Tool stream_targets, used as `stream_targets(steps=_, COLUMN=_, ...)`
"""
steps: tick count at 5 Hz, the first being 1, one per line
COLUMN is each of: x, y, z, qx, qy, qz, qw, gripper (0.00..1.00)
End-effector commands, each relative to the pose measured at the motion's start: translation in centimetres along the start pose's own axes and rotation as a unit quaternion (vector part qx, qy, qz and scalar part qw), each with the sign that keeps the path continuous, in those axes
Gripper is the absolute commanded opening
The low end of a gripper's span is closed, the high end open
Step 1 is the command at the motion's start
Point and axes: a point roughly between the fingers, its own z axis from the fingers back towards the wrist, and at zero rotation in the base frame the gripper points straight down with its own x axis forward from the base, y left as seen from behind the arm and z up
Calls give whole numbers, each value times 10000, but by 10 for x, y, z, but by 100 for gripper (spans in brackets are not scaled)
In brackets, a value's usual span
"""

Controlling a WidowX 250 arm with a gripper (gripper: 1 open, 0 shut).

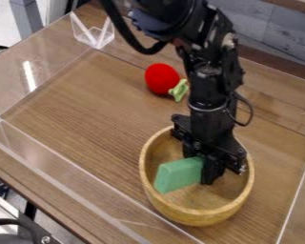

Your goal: Remove the green stick from the brown bowl and put it on the table

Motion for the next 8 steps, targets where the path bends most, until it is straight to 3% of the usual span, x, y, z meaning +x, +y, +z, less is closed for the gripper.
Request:
stream_targets(steps=1, x=2, y=14, z=-7, qx=25, qy=-27, qz=-7, qw=10000, gripper=0)
stream_targets(steps=2, x=3, y=13, z=10, qx=15, qy=-179, qz=-54, qw=9998, gripper=0)
stream_targets(steps=3, x=-1, y=14, z=16, qx=10, qy=-342, qz=2, qw=9994, gripper=0)
stream_targets(steps=4, x=-6, y=12, z=9, qx=-35, qy=-388, qz=50, qw=9992, gripper=0)
stream_targets(steps=6, x=-5, y=22, z=11, qx=-108, qy=-483, qz=318, qw=9983, gripper=0)
stream_targets(steps=8, x=-23, y=25, z=7, qx=-171, qy=-597, qz=739, qw=9953, gripper=0)
